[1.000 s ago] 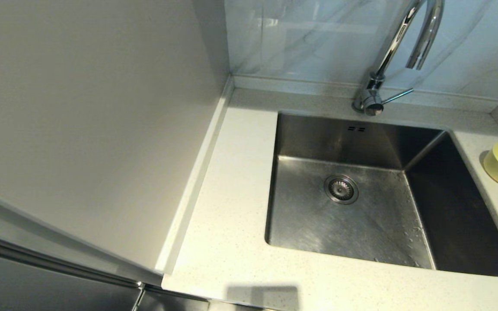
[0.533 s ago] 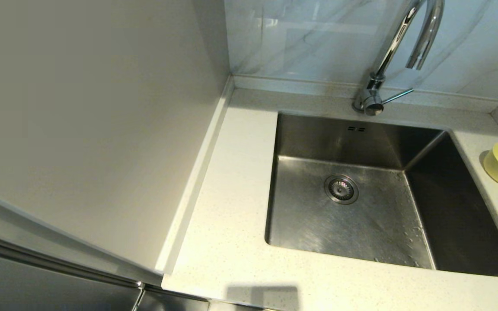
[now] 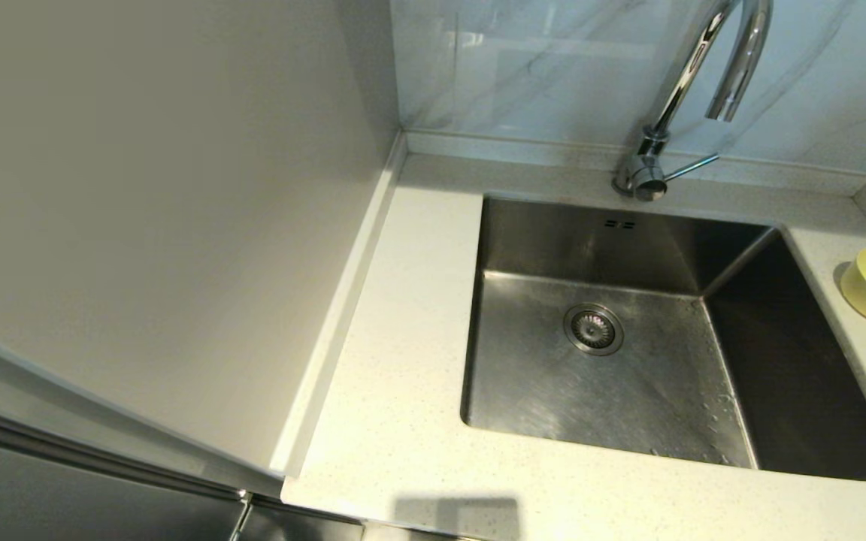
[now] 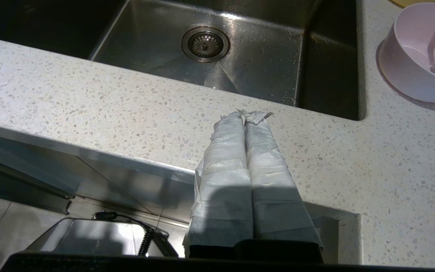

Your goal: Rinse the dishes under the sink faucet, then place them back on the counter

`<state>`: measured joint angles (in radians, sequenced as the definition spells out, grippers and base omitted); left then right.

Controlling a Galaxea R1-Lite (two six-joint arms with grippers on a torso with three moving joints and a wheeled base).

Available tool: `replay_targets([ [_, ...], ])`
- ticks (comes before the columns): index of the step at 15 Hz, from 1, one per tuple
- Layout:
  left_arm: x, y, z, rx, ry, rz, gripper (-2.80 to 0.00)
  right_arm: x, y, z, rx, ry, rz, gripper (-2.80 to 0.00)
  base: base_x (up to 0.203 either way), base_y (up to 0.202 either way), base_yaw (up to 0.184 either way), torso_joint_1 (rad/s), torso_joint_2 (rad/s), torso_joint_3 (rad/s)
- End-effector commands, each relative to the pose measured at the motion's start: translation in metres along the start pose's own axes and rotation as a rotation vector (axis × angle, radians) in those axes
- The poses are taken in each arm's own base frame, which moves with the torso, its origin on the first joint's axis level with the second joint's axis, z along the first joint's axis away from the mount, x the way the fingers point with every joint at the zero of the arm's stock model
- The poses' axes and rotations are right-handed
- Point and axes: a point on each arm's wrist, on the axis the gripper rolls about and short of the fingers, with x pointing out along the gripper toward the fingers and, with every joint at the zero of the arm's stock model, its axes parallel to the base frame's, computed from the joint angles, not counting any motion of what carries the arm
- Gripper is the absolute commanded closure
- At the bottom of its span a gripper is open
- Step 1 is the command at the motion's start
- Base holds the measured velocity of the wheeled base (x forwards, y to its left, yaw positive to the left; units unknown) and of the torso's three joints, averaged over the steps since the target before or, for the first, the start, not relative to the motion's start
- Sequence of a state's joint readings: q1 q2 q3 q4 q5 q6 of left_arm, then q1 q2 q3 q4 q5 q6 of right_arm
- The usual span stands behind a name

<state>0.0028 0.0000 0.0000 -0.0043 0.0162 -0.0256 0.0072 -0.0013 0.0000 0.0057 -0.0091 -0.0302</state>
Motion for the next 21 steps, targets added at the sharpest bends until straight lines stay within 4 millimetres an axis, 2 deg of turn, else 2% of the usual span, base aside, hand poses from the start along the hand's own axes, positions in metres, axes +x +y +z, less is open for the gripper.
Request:
replay_targets([
  [1, -0.0002, 0.0000, 0.0000, -0.001, -0.003, 0.001, 0.00, 0.0001, 0.0000, 0.0000, 0.000, 0.002, 0.000, 0.00, 0.000, 0.000, 0.000, 0.000, 0.00, 0.000],
  [21, -0.0002, 0.0000, 0.0000, -0.001, -0.003, 0.001, 0.00, 0.0001, 0.0000, 0.0000, 0.021, 0.002, -0.001, 0.00, 0.000, 0.000, 0.000, 0.000, 0.00, 0.000],
])
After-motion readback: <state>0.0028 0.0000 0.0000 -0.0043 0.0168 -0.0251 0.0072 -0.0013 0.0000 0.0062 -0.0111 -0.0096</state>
